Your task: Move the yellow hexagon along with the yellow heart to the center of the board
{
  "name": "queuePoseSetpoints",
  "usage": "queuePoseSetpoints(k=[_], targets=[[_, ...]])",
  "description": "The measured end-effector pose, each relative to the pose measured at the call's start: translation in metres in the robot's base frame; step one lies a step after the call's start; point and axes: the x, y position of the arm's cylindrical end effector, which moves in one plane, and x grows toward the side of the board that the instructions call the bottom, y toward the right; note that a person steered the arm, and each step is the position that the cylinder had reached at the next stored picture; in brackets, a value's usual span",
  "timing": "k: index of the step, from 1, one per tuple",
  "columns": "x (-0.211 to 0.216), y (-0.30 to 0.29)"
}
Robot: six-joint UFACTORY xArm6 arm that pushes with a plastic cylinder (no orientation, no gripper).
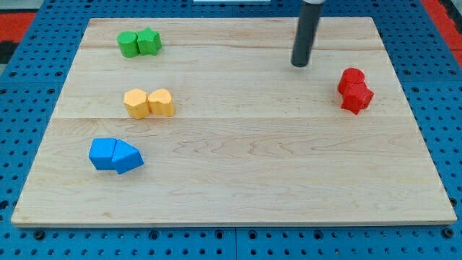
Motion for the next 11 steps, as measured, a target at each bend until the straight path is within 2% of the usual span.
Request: queuePoseSetpoints(k=[1, 3, 4, 5, 6, 7, 8, 9, 11], targets=[[0.006, -0.066], [0.058, -0.27], [0.072, -0.337], [0.079, -0.323], [0.113, -0.329], [0.12, -0.292], [0.12, -0.223], [0.12, -0.18], [0.12, -0.161]])
